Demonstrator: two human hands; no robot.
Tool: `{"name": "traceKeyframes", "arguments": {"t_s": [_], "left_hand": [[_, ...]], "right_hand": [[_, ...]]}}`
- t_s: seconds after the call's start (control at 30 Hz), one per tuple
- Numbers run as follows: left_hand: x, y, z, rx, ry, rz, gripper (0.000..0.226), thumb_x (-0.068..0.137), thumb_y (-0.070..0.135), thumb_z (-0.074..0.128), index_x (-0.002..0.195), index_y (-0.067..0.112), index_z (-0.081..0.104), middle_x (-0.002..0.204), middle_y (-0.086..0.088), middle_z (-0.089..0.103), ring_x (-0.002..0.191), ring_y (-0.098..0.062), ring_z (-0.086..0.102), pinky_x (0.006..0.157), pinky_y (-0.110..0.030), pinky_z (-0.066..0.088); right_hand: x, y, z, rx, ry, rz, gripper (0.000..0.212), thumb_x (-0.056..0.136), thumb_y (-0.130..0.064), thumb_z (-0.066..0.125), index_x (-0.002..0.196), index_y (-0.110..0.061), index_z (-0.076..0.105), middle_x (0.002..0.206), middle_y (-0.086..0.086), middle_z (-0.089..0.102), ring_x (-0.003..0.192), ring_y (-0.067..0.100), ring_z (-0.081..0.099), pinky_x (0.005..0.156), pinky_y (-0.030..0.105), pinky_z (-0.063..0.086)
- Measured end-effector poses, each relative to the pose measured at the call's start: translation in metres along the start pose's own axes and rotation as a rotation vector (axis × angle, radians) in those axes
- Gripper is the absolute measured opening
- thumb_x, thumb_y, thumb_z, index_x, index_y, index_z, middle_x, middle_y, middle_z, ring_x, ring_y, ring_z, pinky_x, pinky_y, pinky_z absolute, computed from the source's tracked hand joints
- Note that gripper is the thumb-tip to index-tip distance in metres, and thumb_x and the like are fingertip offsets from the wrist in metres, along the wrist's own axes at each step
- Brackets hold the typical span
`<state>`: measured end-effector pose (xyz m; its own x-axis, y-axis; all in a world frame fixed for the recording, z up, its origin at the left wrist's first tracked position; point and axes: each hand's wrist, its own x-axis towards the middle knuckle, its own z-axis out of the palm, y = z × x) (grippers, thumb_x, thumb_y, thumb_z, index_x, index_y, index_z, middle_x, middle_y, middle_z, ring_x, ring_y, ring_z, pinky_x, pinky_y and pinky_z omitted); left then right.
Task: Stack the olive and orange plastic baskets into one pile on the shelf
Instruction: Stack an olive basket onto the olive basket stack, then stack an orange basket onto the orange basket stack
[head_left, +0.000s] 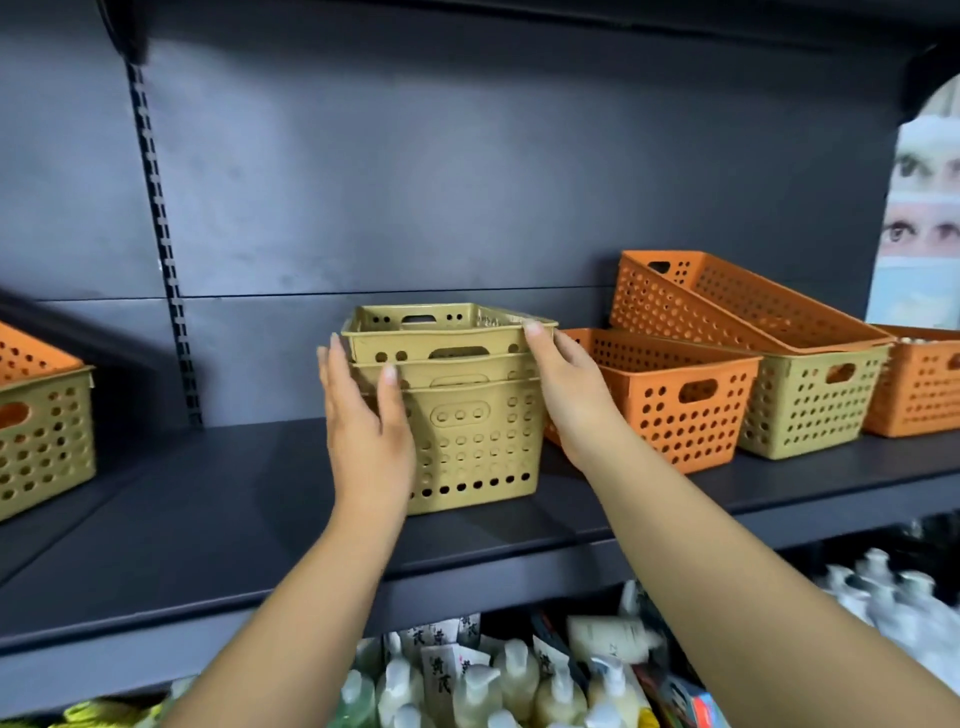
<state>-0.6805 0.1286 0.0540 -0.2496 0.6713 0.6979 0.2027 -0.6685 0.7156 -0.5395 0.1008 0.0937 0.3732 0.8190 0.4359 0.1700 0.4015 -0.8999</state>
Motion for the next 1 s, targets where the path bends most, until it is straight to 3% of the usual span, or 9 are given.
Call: {"name": "traceKeyframes", "arguments": {"t_s": [0.07, 0.2, 0.3, 0.4, 0.57, 0.67, 0.73, 0.9, 1.0], "left_hand": [[-0.02, 0.005, 0.003, 0.071, 0.015, 0.193, 0.053, 0.097, 0.026, 0.029, 0.144, 0.014, 0.007, 0.154, -0.002, 0.006, 0.136, -0.002, 0.005, 0.109, -0.009, 0.004], [-0.056, 0.024, 0.021, 0.124, -0.098, 0.447, 0.05, 0.094, 0.029, 0.028, 0.139, 0.009, 0.016, 0.142, 0.0, 0.017, 0.134, -0.005, 0.012, 0.111, -0.022, 0.006], [-0.077, 0.041, 0.049, 0.079, -0.302, 0.468, 0.047, 0.09, 0.031, 0.032, 0.131, 0.011, 0.043, 0.128, 0.004, 0.042, 0.12, 0.005, 0.029, 0.104, -0.01, 0.017], [-0.101, 0.055, 0.091, 0.105, -0.429, 0.587, 0.039, 0.087, 0.028, 0.041, 0.103, 0.004, 0.068, 0.101, -0.007, 0.07, 0.102, -0.007, 0.049, 0.092, -0.016, 0.034], [-0.141, 0.078, 0.179, 0.197, -0.592, 0.649, 0.036, 0.083, 0.033, 0.046, 0.076, 0.01, 0.073, 0.074, -0.006, 0.073, 0.079, -0.012, 0.057, 0.071, -0.019, 0.038], [-0.153, 0.077, 0.215, 0.326, -0.694, 0.586, 0.052, 0.082, 0.047, 0.034, 0.084, 0.014, 0.073, 0.081, -0.001, 0.072, 0.081, -0.018, 0.064, 0.069, -0.016, 0.035], [-0.159, 0.071, 0.227, 0.445, -0.652, 0.534, 0.058, 0.08, 0.053, 0.026, 0.09, 0.018, 0.072, 0.088, 0.003, 0.072, 0.084, -0.017, 0.064, 0.065, -0.019, 0.038], [-0.17, 0.064, 0.236, 0.667, -0.513, 0.594, 0.063, 0.093, 0.051, 0.022, 0.069, 0.022, 0.072, 0.068, 0.004, 0.073, 0.059, -0.018, 0.068, 0.041, -0.021, 0.048], [-0.172, 0.065, 0.238, 0.686, -0.435, 0.643, 0.071, 0.094, 0.05, 0.014, 0.068, 0.022, 0.074, 0.068, 0.005, 0.074, 0.061, -0.015, 0.07, 0.045, -0.023, 0.047]], "right_hand": [[-0.016, -0.003, -0.014, -0.164, 0.045, -0.151, 0.033, 0.094, -0.029, 0.042, 0.12, -0.014, 0.056, 0.114, -0.007, 0.058, 0.104, 0.005, 0.049, 0.088, 0.018, 0.037], [-0.042, -0.009, -0.071, -0.403, 0.094, -0.394, 0.026, 0.092, -0.02, 0.047, 0.112, -0.012, 0.061, 0.102, -0.017, 0.056, 0.099, -0.004, 0.047, 0.081, -0.004, 0.03], [-0.048, -0.009, -0.13, -0.543, 0.164, -0.439, 0.024, 0.09, -0.021, 0.051, 0.108, -0.011, 0.064, 0.1, -0.011, 0.057, 0.098, 0.005, 0.051, 0.078, 0.001, 0.033], [-0.045, -0.001, -0.193, -0.676, 0.174, -0.406, 0.022, 0.089, -0.021, 0.054, 0.103, -0.009, 0.066, 0.097, -0.007, 0.059, 0.094, 0.01, 0.052, 0.079, 0.014, 0.035], [-0.03, 0.013, -0.3, -0.815, 0.168, -0.325, 0.025, 0.089, -0.023, 0.054, 0.103, -0.008, 0.067, 0.096, -0.001, 0.062, 0.091, 0.012, 0.053, 0.076, 0.018, 0.036], [-0.017, 0.021, -0.349, -0.867, 0.143, -0.314, 0.025, 0.089, -0.022, 0.053, 0.103, -0.007, 0.067, 0.104, 0.009, 0.068, 0.092, 0.019, 0.057, 0.072, 0.02, 0.036], [-0.003, 0.026, -0.368, -0.892, 0.131, -0.326, 0.025, 0.089, -0.024, 0.054, 0.103, -0.007, 0.067, 0.106, 0.01, 0.069, 0.089, 0.017, 0.055, 0.068, 0.018, 0.033], [0.028, 0.03, -0.375, -0.89, 0.058, -0.358, 0.026, 0.088, -0.028, 0.055, 0.104, -0.011, 0.067, 0.108, 0.006, 0.067, 0.09, 0.012, 0.052, 0.072, 0.017, 0.031], [0.051, 0.018, -0.362, -0.878, -0.025, -0.449, 0.03, 0.087, -0.028, 0.056, 0.111, -0.011, 0.063, 0.121, 0.005, 0.062, 0.113, 0.018, 0.052, 0.09, 0.021, 0.034]]}}
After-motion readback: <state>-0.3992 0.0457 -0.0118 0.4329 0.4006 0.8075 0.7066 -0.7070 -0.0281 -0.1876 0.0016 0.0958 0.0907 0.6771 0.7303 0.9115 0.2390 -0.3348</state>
